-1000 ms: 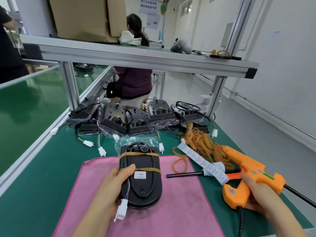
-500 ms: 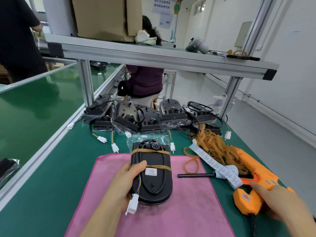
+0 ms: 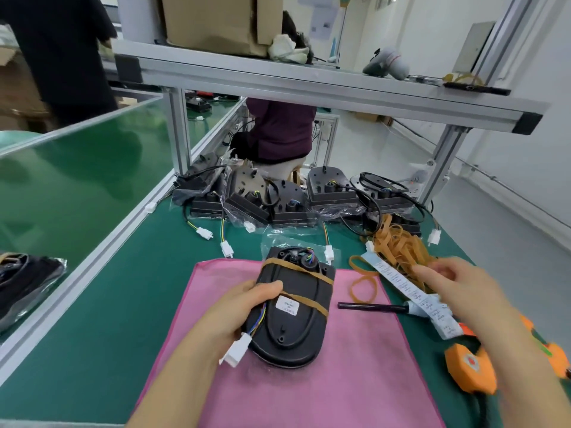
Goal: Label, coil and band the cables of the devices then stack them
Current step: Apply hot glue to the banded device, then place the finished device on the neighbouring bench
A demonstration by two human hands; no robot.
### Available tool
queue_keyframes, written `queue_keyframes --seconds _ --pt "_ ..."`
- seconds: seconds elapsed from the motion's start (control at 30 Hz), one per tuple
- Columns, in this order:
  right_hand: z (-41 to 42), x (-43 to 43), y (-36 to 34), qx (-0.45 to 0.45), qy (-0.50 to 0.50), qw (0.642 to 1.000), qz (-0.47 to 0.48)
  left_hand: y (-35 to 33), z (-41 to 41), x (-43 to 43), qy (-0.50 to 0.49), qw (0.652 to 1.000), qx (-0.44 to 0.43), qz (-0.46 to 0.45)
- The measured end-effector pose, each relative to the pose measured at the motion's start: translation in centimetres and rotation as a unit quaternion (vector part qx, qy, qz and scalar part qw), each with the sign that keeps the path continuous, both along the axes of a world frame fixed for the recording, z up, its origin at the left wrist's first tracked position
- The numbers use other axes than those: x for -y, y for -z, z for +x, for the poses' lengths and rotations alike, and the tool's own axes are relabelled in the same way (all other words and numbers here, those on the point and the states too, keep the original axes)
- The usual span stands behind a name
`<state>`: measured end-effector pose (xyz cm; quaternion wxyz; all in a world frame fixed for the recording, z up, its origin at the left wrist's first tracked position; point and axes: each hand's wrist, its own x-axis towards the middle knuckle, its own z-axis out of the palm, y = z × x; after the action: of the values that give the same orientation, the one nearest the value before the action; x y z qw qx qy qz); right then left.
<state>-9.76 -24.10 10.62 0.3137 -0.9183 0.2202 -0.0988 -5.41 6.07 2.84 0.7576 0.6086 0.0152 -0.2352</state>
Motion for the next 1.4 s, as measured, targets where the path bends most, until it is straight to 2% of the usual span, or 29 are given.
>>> queue_keyframes --seconds 0.13,0.2,0.27,0.3,0.37,0.43,0.5,0.57,0.63,0.7,0.77,0.87,0.97,1.1,1.23,1.4 --pt "7.1 -4.7 0.1 0.015 -0.208 0.975 0.075 -0.8 1.0 -0.9 0.095 0.994 0.017 0.041" --pt "9.5 -6.8 0.4 -0.059 -0.283 0.950 0.119 -1.4 1.4 -1.1 0.127 0.990 0.028 0.061" --pt "11.1 -8.0 0.9 -0.179 -0.338 0.895 0.228 -2.0 1.8 -1.6 0.148 0.985 0.031 0.076" --pt "11.6 -8.4 1.4 -0.232 -0.371 0.855 0.278 -2.2 2.0 -2.0 0.158 0.984 0.033 0.082" --pt "12.1 -9.1 2.1 -0.280 -0.439 0.789 0.327 -2.5 2.5 -2.9 0.180 0.978 0.037 0.101" --pt "12.5 -9.9 2.6 -0.288 -0.465 0.761 0.347 -2.9 2.8 -3.7 0.184 0.977 0.029 0.101" --pt "13.0 -10.9 2.8 -0.286 -0.457 0.756 0.371 -3.2 3.2 -4.9 0.182 0.981 0.024 0.063" --pt "13.6 -11.7 2.9 -0.272 -0.442 0.754 0.403 -3.0 3.4 -6.4 0.133 0.991 0.007 -0.019" --pt "14.5 -12.6 3.1 -0.243 -0.403 0.757 0.453 -2.3 3.4 -8.0 0.039 0.986 -0.060 -0.150" --pt "15.5 -14.1 3.2 -0.212 -0.346 0.748 0.526 -1.2 3.4 -9.0 -0.080 0.954 -0.087 -0.275" --pt "16.5 -16.4 3.3 -0.186 -0.302 0.737 0.576 -0.3 3.2 -8.8 -0.195 0.917 -0.099 -0.335" --pt "17.5 -21.6 3.5 -0.151 -0.265 0.734 0.607 0.7 2.8 -6.8 -0.313 0.887 -0.099 -0.323" --pt "18.1 -27.1 3.9 -0.137 -0.233 0.738 0.619 0.4 2.8 -4.9 -0.375 0.872 -0.017 -0.315" --pt "18.7 -33.4 4.1 -0.135 -0.212 0.720 0.647 -0.7 4.9 -6.8 -0.511 0.812 0.061 -0.275" --pt "20.0 -38.7 3.4 -0.147 -0.212 0.696 0.670 -1.6 7.0 -10.7 -0.603 0.756 0.059 -0.248" --pt "21.6 -44.7 3.0 -0.162 -0.209 0.681 0.683 -2.6 9.3 -14.8 -0.661 0.687 0.066 -0.294"
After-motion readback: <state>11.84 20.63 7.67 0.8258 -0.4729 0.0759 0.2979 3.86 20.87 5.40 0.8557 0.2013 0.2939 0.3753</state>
